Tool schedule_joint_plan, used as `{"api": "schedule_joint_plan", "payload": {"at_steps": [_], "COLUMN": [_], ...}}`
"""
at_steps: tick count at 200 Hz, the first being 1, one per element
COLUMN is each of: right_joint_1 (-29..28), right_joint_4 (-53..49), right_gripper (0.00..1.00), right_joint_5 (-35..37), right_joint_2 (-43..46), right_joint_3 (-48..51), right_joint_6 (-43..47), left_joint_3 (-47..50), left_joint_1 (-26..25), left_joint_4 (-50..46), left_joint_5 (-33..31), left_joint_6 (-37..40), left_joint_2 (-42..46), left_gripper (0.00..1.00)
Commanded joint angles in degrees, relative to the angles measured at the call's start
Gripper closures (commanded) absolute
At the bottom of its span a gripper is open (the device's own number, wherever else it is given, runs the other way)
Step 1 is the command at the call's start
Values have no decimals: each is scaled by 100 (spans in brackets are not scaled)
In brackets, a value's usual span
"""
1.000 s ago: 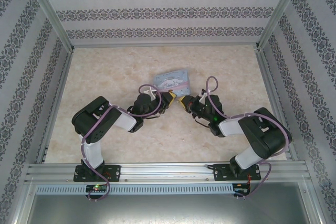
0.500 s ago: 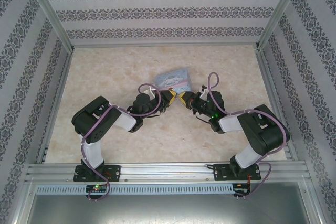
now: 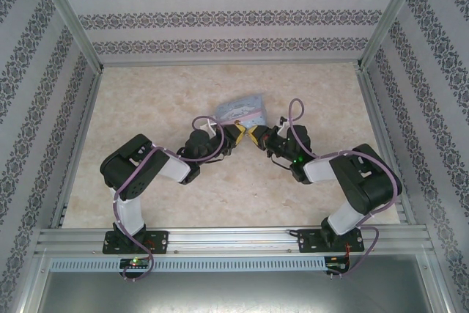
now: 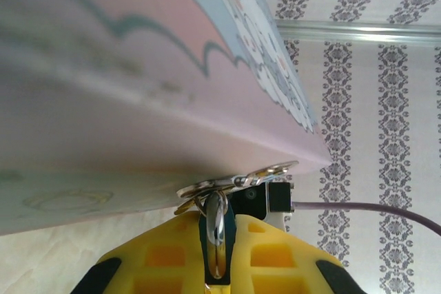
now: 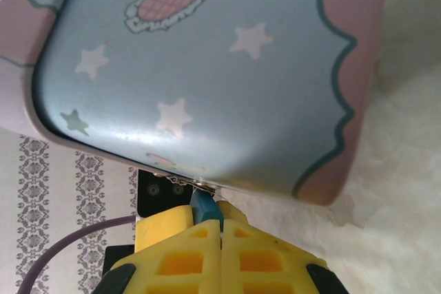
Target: Unlock the padlock with the key
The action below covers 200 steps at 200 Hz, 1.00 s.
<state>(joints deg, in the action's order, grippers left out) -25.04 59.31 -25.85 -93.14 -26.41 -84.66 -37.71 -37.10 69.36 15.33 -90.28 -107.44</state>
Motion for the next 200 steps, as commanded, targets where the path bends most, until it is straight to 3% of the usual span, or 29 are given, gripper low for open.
{"api": "schedule_joint_plan", "payload": {"at_steps": [1, 47, 90, 145, 200], "right_joint_1": [-291, -212, -78, 231, 469], "right_joint_4": [224, 230, 203, 169, -106], "right_gripper": [100, 100, 100, 60, 47], "right_joint_5": [-86, -97, -188, -401, -638], "right_joint_2": [-194, -363, -354, -284, 2], "right_joint_3": [-522, -653, -608, -130, 445], "right_joint_6": [-49, -112, -81, 156, 568], "left_joint_3": [-278, -143, -35, 28, -95], "left_joint_1": [-233, -280, -239, -78, -34], "left_joint_4": [163, 86, -54, -255, -509], "left_joint_5": [723, 635, 104, -337, -254], "left_joint_6": [52, 146, 229, 500, 670], "left_joint_2": [-91, -178, -291, -450, -461], "left_gripper": [100, 100, 100, 100, 100]}}
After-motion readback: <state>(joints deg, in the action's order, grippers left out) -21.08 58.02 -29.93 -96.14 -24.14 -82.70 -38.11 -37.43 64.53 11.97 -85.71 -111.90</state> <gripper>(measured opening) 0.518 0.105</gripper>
